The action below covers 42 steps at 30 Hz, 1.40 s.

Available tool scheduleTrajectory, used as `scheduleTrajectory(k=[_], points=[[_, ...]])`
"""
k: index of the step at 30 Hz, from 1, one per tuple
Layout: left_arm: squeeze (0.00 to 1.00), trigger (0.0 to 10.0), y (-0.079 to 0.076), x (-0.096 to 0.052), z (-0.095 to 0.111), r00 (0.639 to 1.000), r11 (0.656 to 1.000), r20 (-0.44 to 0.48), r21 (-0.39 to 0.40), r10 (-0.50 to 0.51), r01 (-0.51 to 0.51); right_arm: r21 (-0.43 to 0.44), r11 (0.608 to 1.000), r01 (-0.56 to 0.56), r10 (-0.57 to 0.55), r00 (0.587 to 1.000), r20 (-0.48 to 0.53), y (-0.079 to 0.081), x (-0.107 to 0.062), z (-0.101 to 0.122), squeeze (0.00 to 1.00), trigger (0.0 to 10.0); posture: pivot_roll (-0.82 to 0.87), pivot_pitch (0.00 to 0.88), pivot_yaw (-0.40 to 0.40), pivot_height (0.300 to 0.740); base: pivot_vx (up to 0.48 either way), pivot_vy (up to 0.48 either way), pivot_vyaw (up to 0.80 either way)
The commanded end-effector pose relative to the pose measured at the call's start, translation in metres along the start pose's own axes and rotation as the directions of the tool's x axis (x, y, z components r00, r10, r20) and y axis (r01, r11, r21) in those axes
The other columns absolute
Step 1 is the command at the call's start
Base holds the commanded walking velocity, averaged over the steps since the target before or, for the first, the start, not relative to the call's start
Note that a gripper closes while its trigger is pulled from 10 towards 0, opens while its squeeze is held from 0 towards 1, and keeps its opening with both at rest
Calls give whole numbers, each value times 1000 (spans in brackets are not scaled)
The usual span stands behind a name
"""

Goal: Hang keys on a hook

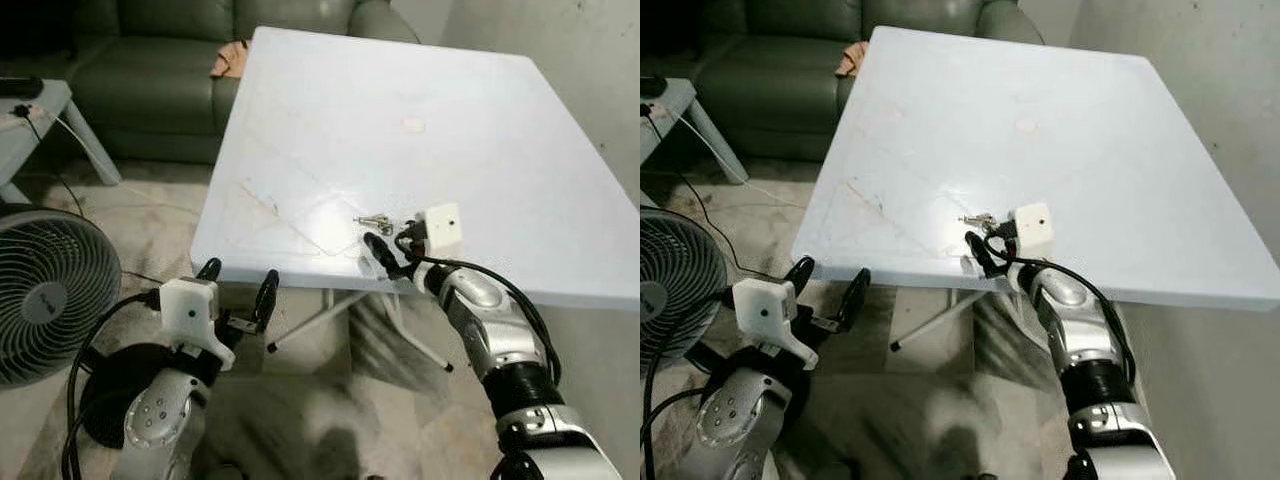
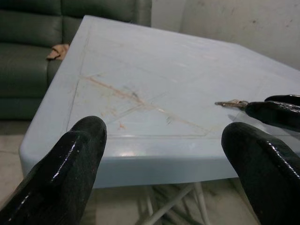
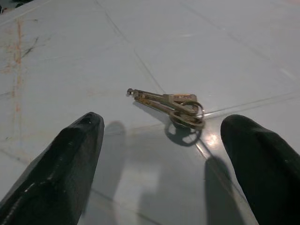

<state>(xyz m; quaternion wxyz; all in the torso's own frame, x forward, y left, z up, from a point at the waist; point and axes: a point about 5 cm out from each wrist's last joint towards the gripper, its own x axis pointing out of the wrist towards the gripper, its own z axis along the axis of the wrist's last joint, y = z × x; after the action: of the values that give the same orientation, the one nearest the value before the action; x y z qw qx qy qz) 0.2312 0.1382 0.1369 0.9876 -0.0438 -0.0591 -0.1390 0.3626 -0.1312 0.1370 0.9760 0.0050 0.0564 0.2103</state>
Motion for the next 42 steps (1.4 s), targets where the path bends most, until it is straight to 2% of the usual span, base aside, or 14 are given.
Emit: scheduleTrajectory(k=[1, 11, 15, 21, 26, 27, 28, 29, 42], points=[[0, 10000, -2, -4, 2, 1000, 1000, -13, 7, 4, -4, 22, 1000, 7, -7, 1000, 12, 0, 2, 3, 0, 10000, 96, 253, -96, 732, 0, 0, 0], [0, 10000, -5, -10, 4, 999, 1000, -36, -6, 24, -24, 76, 994, 81, -85, 994, 61, 5, 22, 24, 0, 10000, 112, 274, -95, 732, 0, 0, 0], [0, 10000, -5, -10, 4, 999, 1000, -40, -9, 27, -28, 49, 994, 98, -100, 993, 59, 4, 23, 26, 0, 10000, 113, 277, -95, 732, 0, 0, 0], [0, 10000, -3, -10, 6, 998, 999, -46, -11, 36, -37, 12, 994, 112, -112, 994, 2, -3, 22, 18, 0, 10000, 112, 285, -97, 732, 0, 0, 0], [0, 10000, -3, -10, 6, 998, 999, -48, -16, 42, -43, 12, 996, 93, -93, 996, -4, -8, 18, 14, 0, 10000, 108, 287, -98, 732, 0, 0, 0], [0, 10000, -3, -10, 6, 998, 999, -48, -17, 42, -43, 12, 996, 91, -91, 996, -8, -8, 18, 14, 0, 8235, 108, 287, -98, 732, 0, 0, 0], [0, 10000, -3, -10, 6, 998, 999, -48, -17, 43, -44, 10, 996, 93, -93, 996, -8, -9, 17, 14, 0, 3529, 107, 285, -98, 732, 0, 0, 0], [0, 10000, -3, -9, 6, 998, 999, -48, -18, 44, -45, -2, 995, 100, -100, 995, -4, -12, 16, 15, 0, 0, 106, 285, -98, 732, 0, 0, 0], [0, 10000, -2, -6, 7, 998, 999, -40, -17, 43, -43, -61, 995, 80, -81, 997, -6, -18, 14, 17, 0, 0, 99, 280, -97, 732, 0, 0, 0]])
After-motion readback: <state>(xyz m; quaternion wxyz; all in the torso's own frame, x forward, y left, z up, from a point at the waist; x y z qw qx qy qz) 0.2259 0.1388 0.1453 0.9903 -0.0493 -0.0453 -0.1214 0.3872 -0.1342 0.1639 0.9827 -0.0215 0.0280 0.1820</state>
